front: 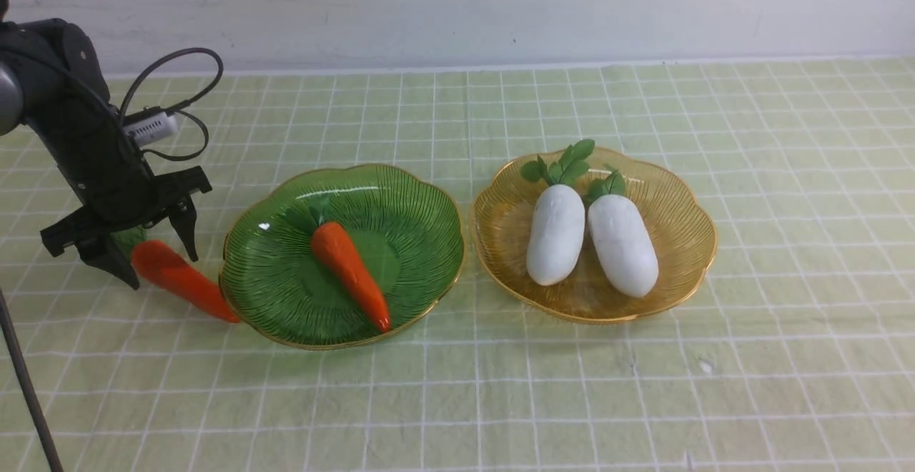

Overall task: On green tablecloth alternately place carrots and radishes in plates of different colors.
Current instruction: 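Pick up the carrot and put it on the nearest plate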

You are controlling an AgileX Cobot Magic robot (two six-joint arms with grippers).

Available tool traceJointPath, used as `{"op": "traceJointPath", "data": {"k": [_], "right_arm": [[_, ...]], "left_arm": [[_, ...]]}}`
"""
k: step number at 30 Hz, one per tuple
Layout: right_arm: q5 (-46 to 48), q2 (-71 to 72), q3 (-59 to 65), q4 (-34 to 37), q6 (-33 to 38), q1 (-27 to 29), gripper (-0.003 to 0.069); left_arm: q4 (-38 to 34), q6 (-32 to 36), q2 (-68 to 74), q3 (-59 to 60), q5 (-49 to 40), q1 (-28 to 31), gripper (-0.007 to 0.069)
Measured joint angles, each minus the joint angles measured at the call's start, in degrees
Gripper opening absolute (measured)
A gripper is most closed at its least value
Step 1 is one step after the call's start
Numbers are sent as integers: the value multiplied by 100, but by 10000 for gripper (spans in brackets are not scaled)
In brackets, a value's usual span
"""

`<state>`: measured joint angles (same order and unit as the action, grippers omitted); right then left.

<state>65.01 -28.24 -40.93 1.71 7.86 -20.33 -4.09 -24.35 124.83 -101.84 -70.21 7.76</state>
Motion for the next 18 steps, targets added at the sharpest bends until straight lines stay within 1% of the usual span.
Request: {"op": "traceJointPath", "data": {"k": [12,14,16,17,18], "right_arm": [[-370,-4,167,12,0,0,-15],[-372,-4,167,26,0,0,-15],[-390,-4,167,49,0,0,-15],[-390,-4,167,49,0,0,-15],[-390,-4,167,49,0,0,-15]], "left_arm": [[-114,-5,60,0,45,-5,472],[-114,-5,139,0,48,-11,454],[-114,1,290,0,51,-24,424],[-114,57,398,0,51,-43,396],[-99,84,410,0,27,-43,388]]}}
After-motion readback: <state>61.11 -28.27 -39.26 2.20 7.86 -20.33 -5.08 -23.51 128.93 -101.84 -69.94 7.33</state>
